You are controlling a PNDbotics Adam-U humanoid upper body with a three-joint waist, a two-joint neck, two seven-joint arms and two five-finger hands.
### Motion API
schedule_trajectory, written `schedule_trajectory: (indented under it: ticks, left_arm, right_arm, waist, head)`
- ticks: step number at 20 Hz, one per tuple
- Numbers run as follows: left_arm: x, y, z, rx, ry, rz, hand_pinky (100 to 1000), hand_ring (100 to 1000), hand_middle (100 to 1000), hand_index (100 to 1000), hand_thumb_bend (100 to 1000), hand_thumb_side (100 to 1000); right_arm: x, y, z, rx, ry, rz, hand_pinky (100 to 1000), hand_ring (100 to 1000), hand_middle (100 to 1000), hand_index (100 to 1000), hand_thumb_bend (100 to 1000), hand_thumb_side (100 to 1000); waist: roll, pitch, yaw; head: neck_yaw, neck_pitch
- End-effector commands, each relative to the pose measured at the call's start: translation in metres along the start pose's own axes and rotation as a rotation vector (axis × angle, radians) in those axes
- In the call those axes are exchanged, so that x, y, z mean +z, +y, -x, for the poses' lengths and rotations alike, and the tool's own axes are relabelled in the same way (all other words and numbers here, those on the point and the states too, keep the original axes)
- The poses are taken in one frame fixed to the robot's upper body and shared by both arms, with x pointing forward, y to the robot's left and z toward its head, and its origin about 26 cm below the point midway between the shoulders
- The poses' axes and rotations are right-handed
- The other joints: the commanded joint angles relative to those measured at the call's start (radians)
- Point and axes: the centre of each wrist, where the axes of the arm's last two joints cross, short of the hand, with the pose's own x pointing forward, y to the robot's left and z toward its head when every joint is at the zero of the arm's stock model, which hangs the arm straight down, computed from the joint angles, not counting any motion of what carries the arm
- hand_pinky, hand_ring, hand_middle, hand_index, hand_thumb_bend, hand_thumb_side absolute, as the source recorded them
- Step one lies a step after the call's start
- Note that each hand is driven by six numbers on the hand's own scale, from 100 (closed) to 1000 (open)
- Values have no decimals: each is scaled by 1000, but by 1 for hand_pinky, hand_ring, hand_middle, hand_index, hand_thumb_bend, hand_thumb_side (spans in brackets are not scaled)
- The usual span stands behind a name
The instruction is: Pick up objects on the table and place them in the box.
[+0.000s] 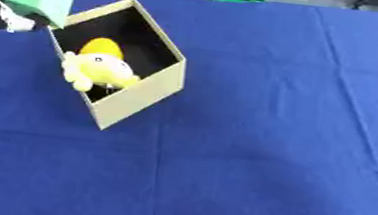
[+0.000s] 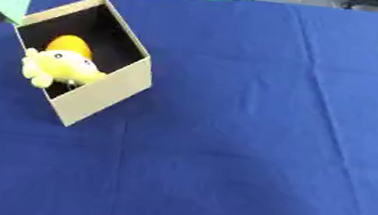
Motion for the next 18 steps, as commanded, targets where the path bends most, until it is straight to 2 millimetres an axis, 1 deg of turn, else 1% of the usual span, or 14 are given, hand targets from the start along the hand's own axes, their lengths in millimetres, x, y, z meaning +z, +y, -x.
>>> schedule_trajectory:
  ticks: [1, 7, 9, 13, 14, 15, 16, 17, 18]
  left_arm:
    - [0, 17, -7, -6, -14, -62, 427, 560, 542, 702, 100, 482]
    - [-9, 17, -16, 1, -24, -82, 459, 582, 558, 716, 100, 472]
    - [-14, 14, -18, 4, -24, -74, 480, 595, 572, 728, 100, 473]
    - [-25, 5, -20, 11, -17, -59, 492, 603, 580, 737, 100, 482]
    - [-28, 2, -21, 11, -15, -51, 534, 642, 613, 761, 100, 495]
    - [-31, -1, -21, 9, -11, -43, 534, 642, 613, 761, 100, 495]
    - [-34, -5, -21, 6, -8, -34, 597, 709, 647, 778, 100, 533]
    - [-37, -8, -22, 2, -5, -27, 597, 709, 647, 778, 100, 533]
    - [-39, -11, -21, -1, -4, -23, 624, 737, 664, 793, 182, 588]
  right_arm:
    - [-7, -2, -9, 2, -36, -4, 900, 877, 756, 877, 100, 878]
    - [-7, -1, -9, -5, -35, -5, 900, 876, 756, 877, 100, 878]
    - [-7, -1, -9, -6, -35, -6, 900, 876, 756, 877, 100, 878]
    - [-7, 0, -9, -10, -35, -8, 900, 876, 755, 877, 100, 879]
    - [-7, 0, -9, -12, -36, -8, 901, 876, 755, 877, 100, 879]
    - [-8, 0, -9, -13, -36, -9, 901, 876, 755, 877, 100, 879]
    - [-8, 0, -9, -15, -37, -9, 901, 876, 755, 877, 100, 879]
    - [-8, 1, -9, -16, -38, -10, 901, 876, 755, 877, 100, 879]
    - [-8, 1, -9, -17, -38, -10, 900, 876, 755, 877, 100, 879]
  waist:
    - [1, -25, -2]
    - [5, -24, -6]
    - [5, -24, -8]
    - [5, -21, -13]
    - [5, -20, -14]
    - [5, -20, -15]
    - [4, -19, -16]
    - [4, -18, -17]
    - [3, -18, -17]
  head:
    - [-4, -8]
    - [19, -12]
    - [26, -13]
    - [32, -16]
    - [33, -17]
    - [34, -18]
    - [34, -19]
    - [35, -19]
    - [35, -20]
